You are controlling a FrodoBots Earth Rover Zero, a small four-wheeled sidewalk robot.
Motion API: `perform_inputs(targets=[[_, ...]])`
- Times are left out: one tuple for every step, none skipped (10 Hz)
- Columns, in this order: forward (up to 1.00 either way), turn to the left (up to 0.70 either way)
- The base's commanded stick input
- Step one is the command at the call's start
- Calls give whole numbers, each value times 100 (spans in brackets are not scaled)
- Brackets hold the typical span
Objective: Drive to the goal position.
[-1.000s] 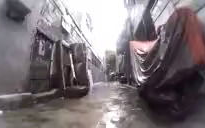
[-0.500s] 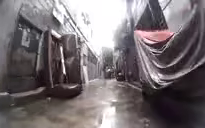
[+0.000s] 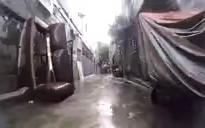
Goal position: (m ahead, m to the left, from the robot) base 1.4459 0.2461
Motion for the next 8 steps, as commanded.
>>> perform_inputs(targets=[[99,0],[99,0],[99,36],[99,23],[99,0],[99,0],[99,0],[99,0]])
